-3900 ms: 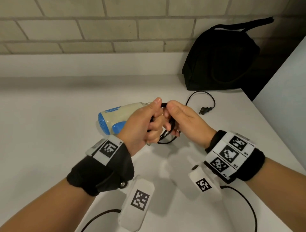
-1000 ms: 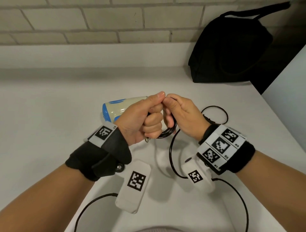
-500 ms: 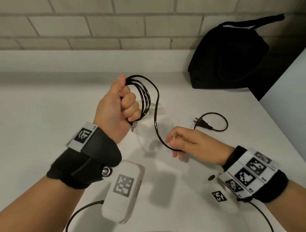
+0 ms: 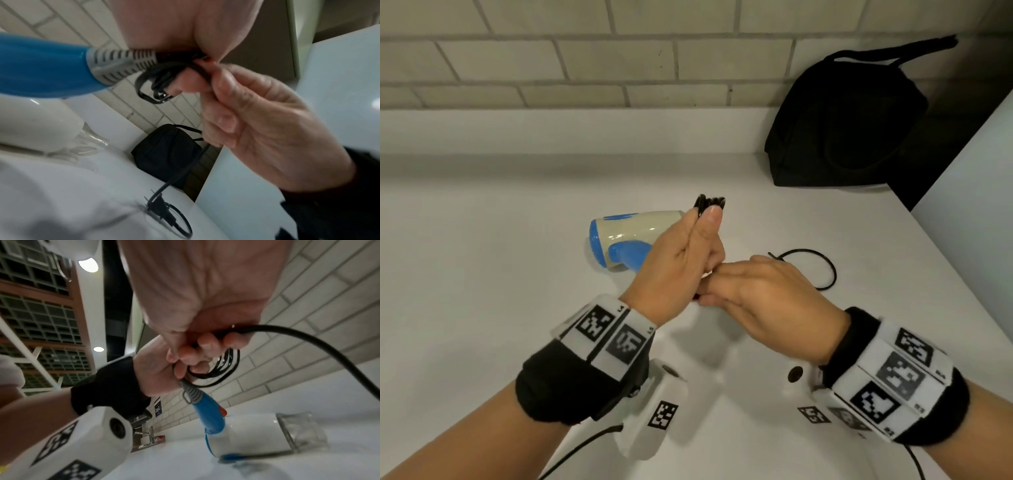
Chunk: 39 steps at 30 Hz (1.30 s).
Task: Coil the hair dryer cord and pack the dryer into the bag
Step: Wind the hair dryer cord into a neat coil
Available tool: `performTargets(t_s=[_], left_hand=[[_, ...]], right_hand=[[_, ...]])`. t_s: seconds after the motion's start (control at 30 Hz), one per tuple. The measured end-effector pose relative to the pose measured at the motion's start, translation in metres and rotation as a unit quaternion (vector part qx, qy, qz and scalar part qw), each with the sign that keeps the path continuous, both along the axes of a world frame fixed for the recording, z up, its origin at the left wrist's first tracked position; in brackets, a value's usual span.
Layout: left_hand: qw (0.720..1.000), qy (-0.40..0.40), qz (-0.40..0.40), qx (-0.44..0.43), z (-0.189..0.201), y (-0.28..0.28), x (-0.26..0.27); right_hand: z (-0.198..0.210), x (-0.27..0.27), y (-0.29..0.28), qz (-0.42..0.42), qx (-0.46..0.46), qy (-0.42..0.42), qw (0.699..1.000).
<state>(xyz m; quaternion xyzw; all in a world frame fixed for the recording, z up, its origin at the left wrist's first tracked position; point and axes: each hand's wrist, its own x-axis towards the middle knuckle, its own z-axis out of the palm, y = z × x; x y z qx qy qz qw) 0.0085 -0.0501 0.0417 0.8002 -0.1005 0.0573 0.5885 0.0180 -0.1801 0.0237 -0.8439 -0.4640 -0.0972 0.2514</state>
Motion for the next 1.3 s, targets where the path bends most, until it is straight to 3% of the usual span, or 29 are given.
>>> performTargets(t_s=[0.1, 0.17, 0.27, 0.33, 0.4, 0.53, 0.6, 0.73, 0.87, 1.03, 1.17, 1.3], left_hand=[[0.998, 0.012, -0.025, 0.048, -0.008, 0.007, 0.004], [0.994, 0.048, -0.082, 0.063, -0.014, 0.006, 0.002], [0.982, 0.136, -0.117, 0.050, -0.016, 0.003, -0.003], [0.977, 0.178, -0.116, -0.005, -0.009, 0.003, -0.005], [0.974, 0.188, -0.124, -0.038, -0.005, 0.005, -0.004], [0.970, 0.174, -0.162, -0.047, -0.008, 0.011, 0.000], [0.963, 0.176, -0.200, -0.048, -0.011, 0.013, 0.001], [0.941, 0.209, -0.240, -0.112, -0.014, 0.019, 0.003], [0.919, 0.244, -0.204, -0.232, -0.009, 0.019, 0.007], [0.909, 0.276, -0.140, -0.280, -0.007, 0.015, 0.008], [0.908, 0.256, -0.108, -0.313, -0.003, 0.016, 0.005], [0.895, 0.201, -0.031, -0.396, 0.014, 0.032, 0.012]], right_hand=[[0.004, 0.003, -0.010, -0.032, 0.071, 0.109, 0.991], [0.010, 0.007, -0.015, -0.031, 0.098, 0.155, 0.982], [0.016, 0.015, -0.020, -0.048, 0.129, 0.157, 0.978], [0.017, 0.022, -0.024, -0.062, 0.147, 0.165, 0.973], [0.021, 0.030, -0.028, -0.051, 0.130, 0.176, 0.975], [0.018, 0.034, -0.022, 0.010, 0.016, 0.104, 0.994], [0.013, 0.034, -0.016, 0.042, 0.042, 0.154, 0.986], [0.007, 0.035, -0.011, 0.035, 0.124, 0.325, 0.937], [0.005, 0.036, -0.003, 0.009, 0.249, 0.382, 0.890], [0.004, 0.035, 0.006, -0.018, 0.303, 0.414, 0.858], [-0.001, 0.039, 0.000, -0.029, 0.256, 0.404, 0.877], [-0.016, 0.046, -0.026, -0.105, 0.107, 0.369, 0.917]])
